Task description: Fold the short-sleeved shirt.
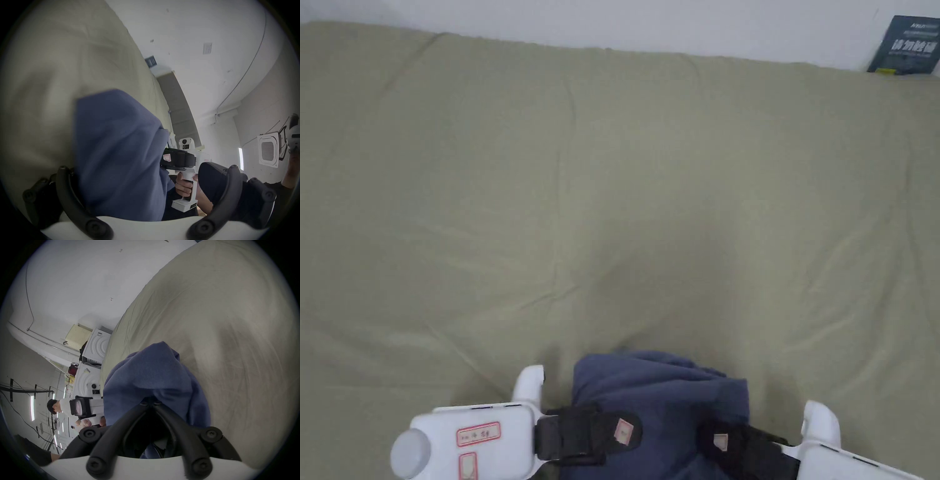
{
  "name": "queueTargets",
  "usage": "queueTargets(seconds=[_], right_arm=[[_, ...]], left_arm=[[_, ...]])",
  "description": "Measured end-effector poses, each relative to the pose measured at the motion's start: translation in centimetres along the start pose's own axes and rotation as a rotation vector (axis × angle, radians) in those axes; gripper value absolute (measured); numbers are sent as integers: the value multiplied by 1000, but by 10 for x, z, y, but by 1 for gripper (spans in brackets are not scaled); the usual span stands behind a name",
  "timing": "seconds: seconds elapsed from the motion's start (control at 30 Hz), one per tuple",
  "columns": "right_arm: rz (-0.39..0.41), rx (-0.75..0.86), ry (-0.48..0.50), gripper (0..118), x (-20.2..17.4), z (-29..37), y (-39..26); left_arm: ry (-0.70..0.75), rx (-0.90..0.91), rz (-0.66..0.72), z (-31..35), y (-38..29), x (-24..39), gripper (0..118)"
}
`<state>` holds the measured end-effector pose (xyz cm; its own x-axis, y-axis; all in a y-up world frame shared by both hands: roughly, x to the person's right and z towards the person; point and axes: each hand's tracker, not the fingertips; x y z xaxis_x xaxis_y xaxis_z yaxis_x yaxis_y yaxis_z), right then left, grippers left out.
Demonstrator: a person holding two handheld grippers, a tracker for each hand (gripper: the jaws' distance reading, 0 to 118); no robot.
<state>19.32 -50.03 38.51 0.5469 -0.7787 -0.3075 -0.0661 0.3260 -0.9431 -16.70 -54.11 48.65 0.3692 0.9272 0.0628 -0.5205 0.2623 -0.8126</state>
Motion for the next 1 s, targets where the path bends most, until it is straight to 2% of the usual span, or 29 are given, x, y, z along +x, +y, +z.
queueTargets(seconds=[0.07, 0.13, 0.17, 0.2, 0.23, 0.27, 0.3, 0.33, 0.37, 0.4, 0.53, 0.63, 0.87, 0.97, 1.0], right_arm=[[14, -5, 1, 0, 0, -2, 1], [22, -1, -5, 0, -1, -1, 2], [20, -1, -4, 0, -1, 0, 3], [17, 2, 0, 0, -2, 3, 2], [16, 7, 5, 0, -2, 6, 1], [14, 12, 9, 0, -4, 9, 0], [14, 18, 12, 0, -5, 13, -2], [13, 26, 20, 0, -7, 17, -5], [11, 33, 36, 0, -10, 20, -8], [13, 38, 33, 0, -14, 24, -12], [38, 55, 10, 0, -30, 42, -27], [44, 62, 12, 0, -41, 56, -40], [98, 47, -7, 0, -68, 57, -69], [106, 33, 1, 0, -76, 51, -78], [108, 32, 4, 0, -80, 49, -80]], left_arm=[[-15, 12, -35, -14, 5, 7, 118], [47, -9, -47, -22, 10, 14, 118], [71, -22, -43, -19, 10, 19, 116], [108, -26, -44, -17, 10, 24, 107], [170, -25, -68, -15, 10, 29, 66], [278, -14, -114, -12, 8, 33, 38], [439, 6, -175, -6, 6, 37, 38], [424, -6, -164, -2, 3, 31, 37], [297, 26, -72, 5, 2, 25, 37], [302, 72, -37, 8, 0, 25, 36], [398, 71, -122, 38, -2, 39, 34], [526, 89, -187, 111, 6, 47, 34], [945, 124, -179, 337, 41, 24, 34], [1111, 181, -137, 387, 52, -1, 35], [1139, 164, -144, 391, 52, -10, 40]])
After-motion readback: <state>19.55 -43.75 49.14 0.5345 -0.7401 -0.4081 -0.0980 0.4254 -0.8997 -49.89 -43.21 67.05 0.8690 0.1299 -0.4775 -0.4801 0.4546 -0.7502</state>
